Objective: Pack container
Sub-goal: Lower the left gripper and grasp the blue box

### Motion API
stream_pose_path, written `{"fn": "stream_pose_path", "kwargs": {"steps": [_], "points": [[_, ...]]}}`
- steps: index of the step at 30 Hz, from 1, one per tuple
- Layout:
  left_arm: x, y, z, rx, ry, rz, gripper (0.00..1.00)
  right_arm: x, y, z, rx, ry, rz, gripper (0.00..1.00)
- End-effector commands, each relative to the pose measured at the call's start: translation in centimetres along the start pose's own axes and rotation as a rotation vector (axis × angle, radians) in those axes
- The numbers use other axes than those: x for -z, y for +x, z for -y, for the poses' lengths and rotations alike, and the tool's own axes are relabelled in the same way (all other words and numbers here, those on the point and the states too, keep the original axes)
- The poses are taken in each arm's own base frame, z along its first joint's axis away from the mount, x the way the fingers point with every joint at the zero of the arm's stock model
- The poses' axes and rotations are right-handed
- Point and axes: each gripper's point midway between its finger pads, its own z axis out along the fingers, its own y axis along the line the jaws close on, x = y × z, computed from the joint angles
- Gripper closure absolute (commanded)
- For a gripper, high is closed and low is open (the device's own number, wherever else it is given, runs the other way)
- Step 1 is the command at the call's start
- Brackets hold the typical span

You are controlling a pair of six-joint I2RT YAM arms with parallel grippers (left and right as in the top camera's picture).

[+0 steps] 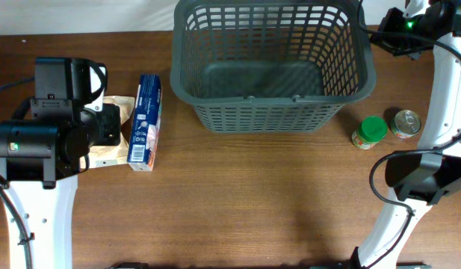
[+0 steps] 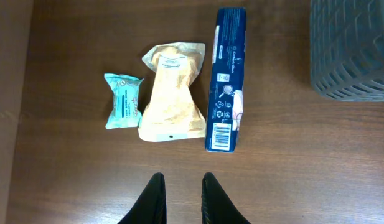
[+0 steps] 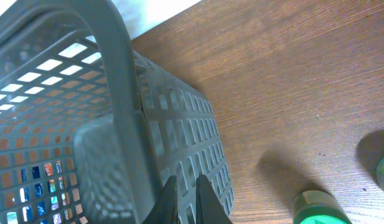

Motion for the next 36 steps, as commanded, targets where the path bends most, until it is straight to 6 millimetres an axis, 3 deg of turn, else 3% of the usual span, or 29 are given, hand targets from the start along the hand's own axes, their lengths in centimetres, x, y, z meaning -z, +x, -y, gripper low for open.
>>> {"fn": "stream_pose_path", "kwargs": {"steps": [1,6,11,13,15,18,19,21,25,27,29,30,31,32,36], "points": [[0.0,0.1,-0.1,0.012,0.001,-0.005,0.89,-0.9,0.8,-1.6,0.029,-0.036,-0.033,0.96],[0.0,0.1,-0.1,0.009,0.001,-0.005,0.88,-1.3,1.4,-3.0,0.058,-0.048,-0.046,0.96],[0.0,0.0,-0.1,0.009,0.0,-0.004,0.88,-1.2,1.5,-3.0,0.058,-0.051,-0.048,0.96],[0.0,0.1,-0.2,0.009,-0.008,-0.005,0.88,-0.3,1.0,-2.6,0.053,-0.045,-0.024,0.96],[0.0,0.1,-0.6,0.009,-0.029,-0.005,0.85,1.5,0.2,-2.0,0.041,-0.043,0.021,0.96],[-0.1,-0.2,-1.0,0.011,-0.053,0.004,0.8,6.4,-1.5,-0.1,0.012,-0.025,0.136,0.96],[-0.3,-0.4,-1.2,0.011,-0.068,0.004,0.8,9.3,-2.1,1.4,-0.012,-0.001,0.2,0.96],[-0.8,-0.5,-1.4,0.009,-0.088,-0.007,0.79,12.4,-2.4,3.8,-0.049,0.068,0.266,0.96],[-3.0,-1.1,-1.0,-0.002,-0.088,-0.05,0.78,20.5,-1.2,11.8,-0.183,0.4,0.407,0.96],[-4.1,-1.4,-0.8,-0.008,-0.088,-0.07,0.77,22.8,-0.2,13.7,-0.271,0.437,0.437,0.96],[-6.3,-1.7,-0.3,-0.018,-0.086,-0.112,0.67,24.5,1.0,15.8,-0.345,0.471,0.444,0.94],[-7.8,-1.6,0.3,-0.026,-0.068,-0.148,0.42,24.9,2.0,17.0,-0.382,0.492,0.424,0.34],[-8.4,-1.5,0.7,-0.03,-0.053,-0.166,0.32,25.0,2.3,17.3,-0.393,0.497,0.417,0.01],[-9.7,-1.2,1.6,-0.037,-0.014,-0.205,0.2,25.2,2.7,17.8,-0.412,0.506,0.405,0.01],[-13.9,0.0,4.1,-0.152,0.096,-0.325,0.16,25.6,3.1,18.7,-0.436,0.519,0.407,0.01]]}}
